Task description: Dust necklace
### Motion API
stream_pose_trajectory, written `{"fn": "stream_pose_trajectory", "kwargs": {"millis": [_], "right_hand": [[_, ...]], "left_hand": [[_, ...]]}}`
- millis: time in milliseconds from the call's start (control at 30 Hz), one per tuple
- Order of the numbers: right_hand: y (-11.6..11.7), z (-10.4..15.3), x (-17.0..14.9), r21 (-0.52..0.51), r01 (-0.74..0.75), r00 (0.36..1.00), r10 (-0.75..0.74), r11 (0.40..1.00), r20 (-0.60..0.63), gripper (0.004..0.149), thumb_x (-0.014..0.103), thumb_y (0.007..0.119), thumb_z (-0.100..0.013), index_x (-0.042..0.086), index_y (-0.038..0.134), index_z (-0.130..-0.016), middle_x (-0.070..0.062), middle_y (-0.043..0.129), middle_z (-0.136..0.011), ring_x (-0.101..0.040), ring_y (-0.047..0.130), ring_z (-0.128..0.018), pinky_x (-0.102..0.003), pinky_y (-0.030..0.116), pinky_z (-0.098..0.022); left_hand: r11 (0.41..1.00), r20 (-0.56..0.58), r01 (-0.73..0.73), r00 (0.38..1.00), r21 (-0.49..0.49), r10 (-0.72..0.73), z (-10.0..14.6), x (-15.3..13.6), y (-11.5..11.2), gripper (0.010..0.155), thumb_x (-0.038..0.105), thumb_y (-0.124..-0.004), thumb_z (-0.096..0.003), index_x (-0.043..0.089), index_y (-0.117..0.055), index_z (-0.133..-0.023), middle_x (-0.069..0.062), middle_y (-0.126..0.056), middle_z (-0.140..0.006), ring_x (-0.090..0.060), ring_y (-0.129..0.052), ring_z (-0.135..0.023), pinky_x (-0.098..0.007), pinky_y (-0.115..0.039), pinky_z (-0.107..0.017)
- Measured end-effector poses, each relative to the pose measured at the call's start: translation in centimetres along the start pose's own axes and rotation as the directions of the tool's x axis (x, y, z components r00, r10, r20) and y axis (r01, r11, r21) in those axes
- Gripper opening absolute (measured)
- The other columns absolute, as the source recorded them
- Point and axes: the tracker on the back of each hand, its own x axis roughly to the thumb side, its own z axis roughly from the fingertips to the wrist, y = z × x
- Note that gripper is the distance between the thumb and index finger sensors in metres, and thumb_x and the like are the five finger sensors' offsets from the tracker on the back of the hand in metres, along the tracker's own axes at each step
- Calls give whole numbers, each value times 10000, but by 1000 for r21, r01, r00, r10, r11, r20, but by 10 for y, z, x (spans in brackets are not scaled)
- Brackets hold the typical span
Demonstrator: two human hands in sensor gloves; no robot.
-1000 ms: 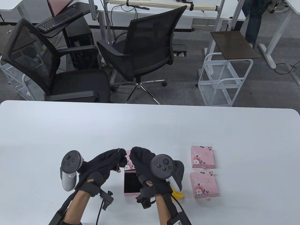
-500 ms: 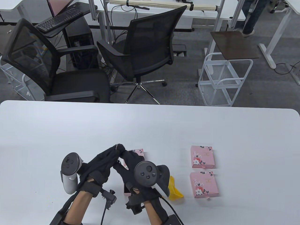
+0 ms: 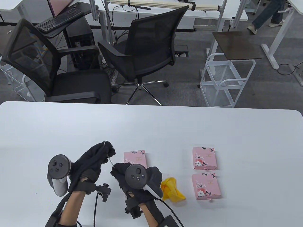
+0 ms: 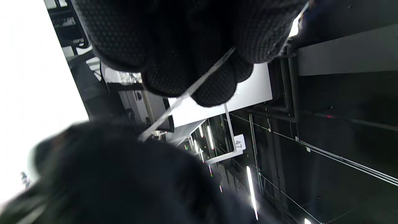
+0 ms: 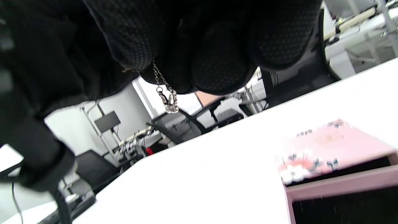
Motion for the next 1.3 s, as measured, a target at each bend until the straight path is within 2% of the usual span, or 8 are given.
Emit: {"fn": "stream_pose_trajectory", "kwargs": {"millis": [200, 367, 767, 933, 1300], "right_hand": [[18, -5, -3, 133, 30, 999, -27, 991, -27, 347, 310, 807, -618, 113, 852, -901, -181, 936, -788, -351, 953, -586, -511, 788, -528], [30, -8, -5, 214, 28, 999, -20, 976, -42, 347, 308, 805, -620, 111, 849, -903, -181, 937, -788, -353, 952, -588, -513, 788, -528], [33, -8, -4, 252, 58, 998, -48, 966, -44, 348, 306, 804, -621, 109, 848, -905, -184, 934, -789, -353, 949, -590, -511, 788, -528], [36, -7, -4, 274, 36, 999, -26, 961, -41, 347, 305, 804, -623, 112, 845, -908, -186, 933, -791, -352, 950, -590, -511, 788, -528], [42, -7, -4, 280, 61, 997, -47, 958, -55, 348, 308, 802, -624, 113, 845, -908, -184, 932, -796, -354, 951, -592, -511, 787, -528]], "left_hand": [[992, 34, 87, 995, 87, -91, 1, 7, 22, 375, 423, -825, -570, 220, -947, -860, 13, -1099, -719, -227, -1030, -703, -450, -888, -495], [992, 64, 62, 996, 113, -70, 2, 11, 30, 388, 417, -824, -571, 200, -938, -872, 11, -1090, -736, -232, -1019, -720, -453, -880, -509], [990, 117, 22, 992, 141, -39, 3, 12, 35, 393, 398, -809, -593, 218, -887, -933, 20, -1054, -788, -220, -993, -748, -433, -870, -531], [974, 122, -15, 992, 228, -13, 7, 14, 40, 382, 435, -825, -579, 255, -899, -909, 39, -1081, -743, -204, -1019, -708, -424, -887, -500], [966, 122, 32, 990, 257, -65, 12, 23, 52, 377, 456, -842, -569, 280, -914, -894, 44, -1077, -757, -203, -1009, -726, -418, -878, -517]]}}
